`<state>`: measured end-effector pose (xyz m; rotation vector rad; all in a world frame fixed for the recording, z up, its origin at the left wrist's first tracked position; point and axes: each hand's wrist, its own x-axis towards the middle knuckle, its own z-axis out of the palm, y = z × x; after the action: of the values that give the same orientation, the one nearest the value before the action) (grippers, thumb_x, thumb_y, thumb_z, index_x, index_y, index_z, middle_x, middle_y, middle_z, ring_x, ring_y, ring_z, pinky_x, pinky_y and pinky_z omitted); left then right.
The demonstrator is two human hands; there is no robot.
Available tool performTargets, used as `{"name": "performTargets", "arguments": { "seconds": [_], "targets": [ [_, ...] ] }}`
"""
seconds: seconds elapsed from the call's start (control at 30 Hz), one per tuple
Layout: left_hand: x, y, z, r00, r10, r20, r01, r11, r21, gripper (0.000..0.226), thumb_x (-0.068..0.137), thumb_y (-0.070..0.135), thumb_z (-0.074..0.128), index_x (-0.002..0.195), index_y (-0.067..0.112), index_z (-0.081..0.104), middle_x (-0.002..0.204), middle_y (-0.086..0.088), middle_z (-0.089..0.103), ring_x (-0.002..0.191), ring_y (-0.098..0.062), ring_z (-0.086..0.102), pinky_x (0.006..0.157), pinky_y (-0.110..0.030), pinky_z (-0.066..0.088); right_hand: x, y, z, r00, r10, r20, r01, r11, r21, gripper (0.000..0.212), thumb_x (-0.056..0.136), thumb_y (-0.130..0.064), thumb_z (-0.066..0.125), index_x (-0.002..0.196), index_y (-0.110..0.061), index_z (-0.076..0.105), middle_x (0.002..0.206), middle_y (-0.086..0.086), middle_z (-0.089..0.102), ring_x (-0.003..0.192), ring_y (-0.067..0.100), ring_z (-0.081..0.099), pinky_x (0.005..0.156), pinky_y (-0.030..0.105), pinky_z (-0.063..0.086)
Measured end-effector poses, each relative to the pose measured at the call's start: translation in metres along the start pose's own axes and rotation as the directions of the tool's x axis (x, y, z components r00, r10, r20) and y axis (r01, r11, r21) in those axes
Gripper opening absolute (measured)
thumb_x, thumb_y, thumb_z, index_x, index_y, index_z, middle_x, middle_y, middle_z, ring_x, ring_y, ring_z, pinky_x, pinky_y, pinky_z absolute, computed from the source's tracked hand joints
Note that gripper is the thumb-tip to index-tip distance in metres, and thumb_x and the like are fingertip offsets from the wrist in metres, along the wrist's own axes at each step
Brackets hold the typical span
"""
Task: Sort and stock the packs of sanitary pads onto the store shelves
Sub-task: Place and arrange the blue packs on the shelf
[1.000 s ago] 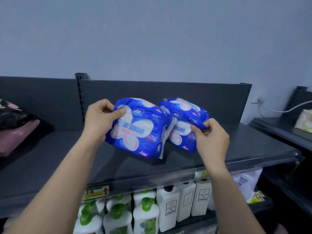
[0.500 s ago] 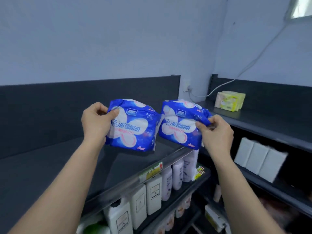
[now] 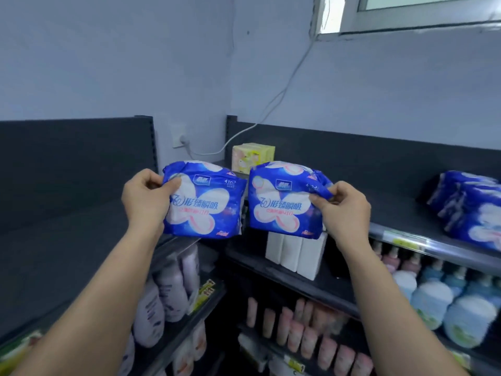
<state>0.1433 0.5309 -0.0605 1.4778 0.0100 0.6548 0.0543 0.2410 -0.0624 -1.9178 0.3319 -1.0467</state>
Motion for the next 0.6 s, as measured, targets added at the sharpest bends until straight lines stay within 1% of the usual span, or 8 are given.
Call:
{"name": "performTargets", "arguments": {
  "seconds": [0.1,0.13,0.17,0.2,0.3,0.4,0.5,0.6],
  "targets": [
    [-0.01,-0.006,0.066,0.998,-0.048,0.034,0.05,0.997,-0.064,0.039,0.076,0.015,0.079,0.057,0.018,0.045,0.059,0.0,0.049,0.052,-0.014,0.041,0.054,-0.029,0.036,0.034,0.026,-0.033,1.0,-0.004,-0.018,0.003,0.999,-0.053,0.031,0.078,-0.019,0.077,0.063,-0.016,0.051,0.057,-0.008,0.055,0.055,0.008,0.047,0.058,0.029,0.036],
    [-0.011,-0.005,0.071,0.998,-0.048,0.052,0.051,0.996,-0.076,0.039,0.077,0.015,0.079,0.058,0.018,0.045,0.059,0.0,0.049,0.051,-0.014,0.04,0.054,-0.029,0.035,0.037,0.031,-0.034,1.0,0.006,-0.026,-0.008,0.998,-0.059,0.03,0.078,-0.019,0.078,0.063,-0.015,0.051,0.057,-0.007,0.055,0.055,0.008,0.047,0.057,0.029,0.037],
    [-0.02,-0.008,0.122,0.992,-0.049,0.114,0.061,0.992,-0.106,0.039,0.077,0.015,0.079,0.058,0.019,0.045,0.059,0.0,0.048,0.051,-0.014,0.039,0.055,-0.03,0.035,0.065,0.054,-0.059,0.996,0.028,-0.08,-0.033,0.997,-0.07,0.03,0.078,-0.019,0.078,0.064,-0.014,0.052,0.057,-0.007,0.055,0.055,0.01,0.048,0.058,0.029,0.038],
    [-0.023,-0.012,0.146,0.986,-0.066,0.15,0.083,0.99,-0.11,0.04,0.077,0.014,0.079,0.058,0.019,0.044,0.059,0.0,0.048,0.051,-0.015,0.039,0.055,-0.031,0.035,0.079,0.064,-0.07,0.994,0.03,-0.102,-0.039,0.996,-0.081,0.029,0.077,-0.019,0.078,0.064,-0.014,0.053,0.058,-0.006,0.056,0.057,0.011,0.049,0.06,0.03,0.04],
    [-0.025,-0.013,0.162,0.988,-0.067,0.137,0.088,0.984,-0.154,0.041,0.078,0.013,0.078,0.058,0.019,0.042,0.059,-0.001,0.047,0.051,-0.014,0.038,0.052,-0.03,0.033,0.087,0.073,-0.078,0.995,0.022,-0.099,-0.031,0.996,-0.089,0.03,0.077,-0.018,0.079,0.062,-0.014,0.052,0.057,-0.005,0.057,0.058,0.014,0.049,0.065,0.033,0.042],
    [-0.031,-0.019,0.216,0.975,-0.067,0.214,0.107,0.978,-0.179,0.041,0.079,0.012,0.076,0.058,0.018,0.042,0.061,-0.001,0.048,0.053,-0.015,0.042,0.05,-0.028,0.033,0.116,0.097,-0.097,0.987,0.049,-0.154,-0.065,0.993,-0.096,0.031,0.076,-0.019,0.079,0.062,-0.015,0.052,0.061,0.001,0.061,0.06,0.02,0.053,0.066,0.035,0.045],
    [-0.034,-0.026,0.269,0.963,-0.065,0.261,0.117,0.975,-0.189,0.041,0.079,0.012,0.077,0.058,0.018,0.042,0.062,-0.002,0.049,0.057,-0.016,0.043,0.055,-0.029,0.035,0.145,0.127,-0.112,0.976,0.075,-0.204,-0.104,0.985,-0.135,0.031,0.077,-0.02,0.078,0.063,-0.015,0.051,0.067,0.008,0.067,0.07,0.031,0.063,0.071,0.043,0.05],
    [-0.03,-0.035,0.313,0.951,-0.053,0.305,0.119,0.972,-0.203,0.041,0.08,0.012,0.077,0.06,0.017,0.041,0.061,-0.002,0.046,0.055,-0.016,0.04,0.055,-0.03,0.035,0.165,0.146,-0.12,0.967,0.085,-0.238,-0.128,0.977,-0.168,0.029,0.078,-0.02,0.078,0.066,-0.013,0.052,0.069,0.007,0.066,0.072,0.03,0.063,0.074,0.046,0.05]
  ]
}}
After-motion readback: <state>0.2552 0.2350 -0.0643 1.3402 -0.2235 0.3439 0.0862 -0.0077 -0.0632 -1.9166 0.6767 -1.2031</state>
